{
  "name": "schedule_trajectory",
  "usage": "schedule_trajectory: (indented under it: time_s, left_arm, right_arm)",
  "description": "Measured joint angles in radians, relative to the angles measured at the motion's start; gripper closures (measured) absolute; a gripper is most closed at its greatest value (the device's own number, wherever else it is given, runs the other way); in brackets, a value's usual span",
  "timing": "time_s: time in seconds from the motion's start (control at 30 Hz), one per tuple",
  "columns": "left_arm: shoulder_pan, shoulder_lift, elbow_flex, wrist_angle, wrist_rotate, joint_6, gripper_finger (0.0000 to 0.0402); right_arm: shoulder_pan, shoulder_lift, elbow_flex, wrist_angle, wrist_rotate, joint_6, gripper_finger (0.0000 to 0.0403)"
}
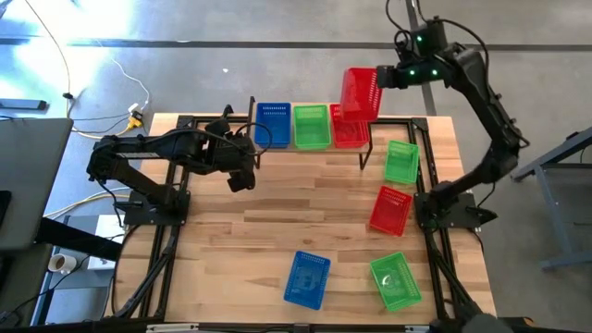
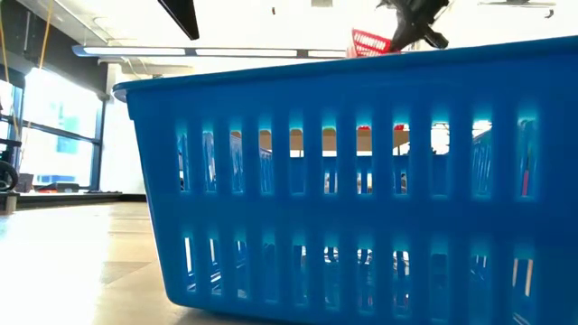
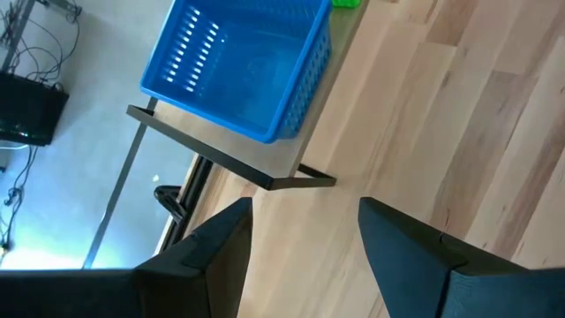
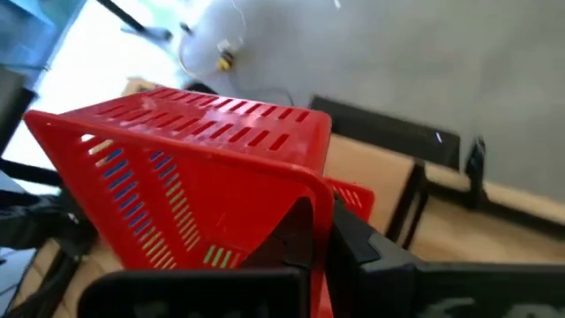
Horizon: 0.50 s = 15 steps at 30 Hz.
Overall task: Stack baskets on shelf by color
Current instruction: Stack the left red bin on top of the other red bin on the shelf
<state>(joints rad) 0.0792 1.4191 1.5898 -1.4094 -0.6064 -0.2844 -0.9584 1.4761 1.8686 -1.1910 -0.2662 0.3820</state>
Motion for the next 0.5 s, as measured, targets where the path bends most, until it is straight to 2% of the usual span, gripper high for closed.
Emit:
schedule_trajectory:
  time_s: [0.1,0.23,0.5]
  left_arm:
    - [0.0,0.0,0.0,0.0,-0.001,0.0,0.0204]
    - [0.0,0.0,0.0,0.0,-0.002,0.0,0.0204]
    - [0.0,0.0,0.0,0.0,0.0,0.007,0.0204]
  right_arm:
    - [-0.012,0.067,0.083,-0.09,-0.025,0.002,0.0403]
    - [-0.02,0.134,0.174,-0.165,-0.126,0.012,0.0403]
    - [-0.018,0.238,0.238,-0.323,-0.136,0.037,0.0403]
